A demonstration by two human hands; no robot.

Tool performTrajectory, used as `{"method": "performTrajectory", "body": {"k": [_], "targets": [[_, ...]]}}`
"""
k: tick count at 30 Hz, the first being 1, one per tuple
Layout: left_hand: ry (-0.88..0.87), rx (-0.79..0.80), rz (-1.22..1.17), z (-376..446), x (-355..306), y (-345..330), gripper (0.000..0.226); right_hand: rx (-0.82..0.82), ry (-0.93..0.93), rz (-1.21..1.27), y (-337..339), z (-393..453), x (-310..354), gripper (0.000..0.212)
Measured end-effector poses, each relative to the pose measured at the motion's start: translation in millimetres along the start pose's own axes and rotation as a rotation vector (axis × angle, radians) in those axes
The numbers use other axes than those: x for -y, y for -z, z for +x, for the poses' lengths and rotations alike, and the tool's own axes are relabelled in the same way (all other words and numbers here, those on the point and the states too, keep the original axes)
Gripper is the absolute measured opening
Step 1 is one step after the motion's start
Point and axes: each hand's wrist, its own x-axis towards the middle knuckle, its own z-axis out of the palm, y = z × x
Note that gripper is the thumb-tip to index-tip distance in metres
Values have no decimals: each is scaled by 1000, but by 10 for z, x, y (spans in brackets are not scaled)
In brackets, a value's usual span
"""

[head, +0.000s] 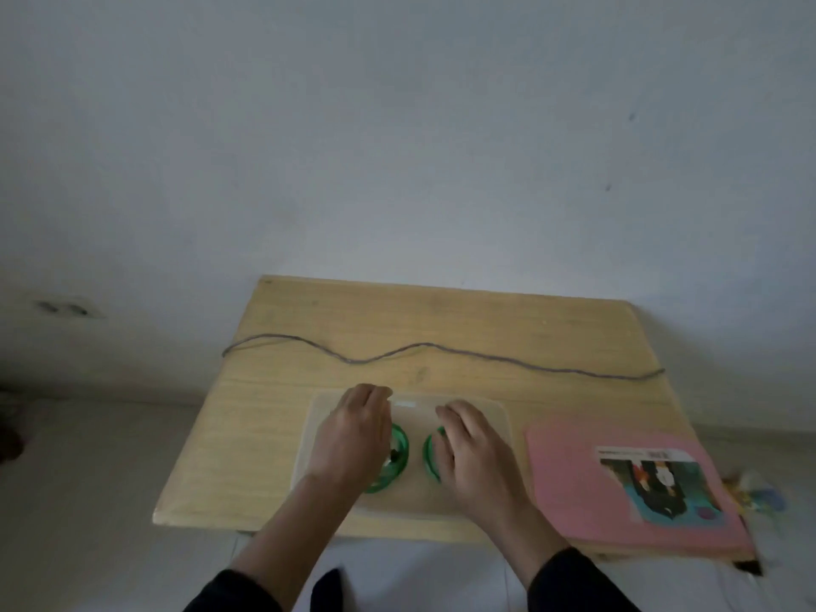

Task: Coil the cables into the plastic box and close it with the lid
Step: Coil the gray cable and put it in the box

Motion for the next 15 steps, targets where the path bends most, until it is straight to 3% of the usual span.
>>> {"method": "performTrajectory", "body": {"k": [8, 15], "targets": [[222, -142, 116, 155, 1168, 660, 17, 0, 201, -103, -287, 882, 739, 37], [334, -113, 56, 363, 2438, 786, 24, 89, 214, -37, -1022, 1746, 1428, 43]]}}
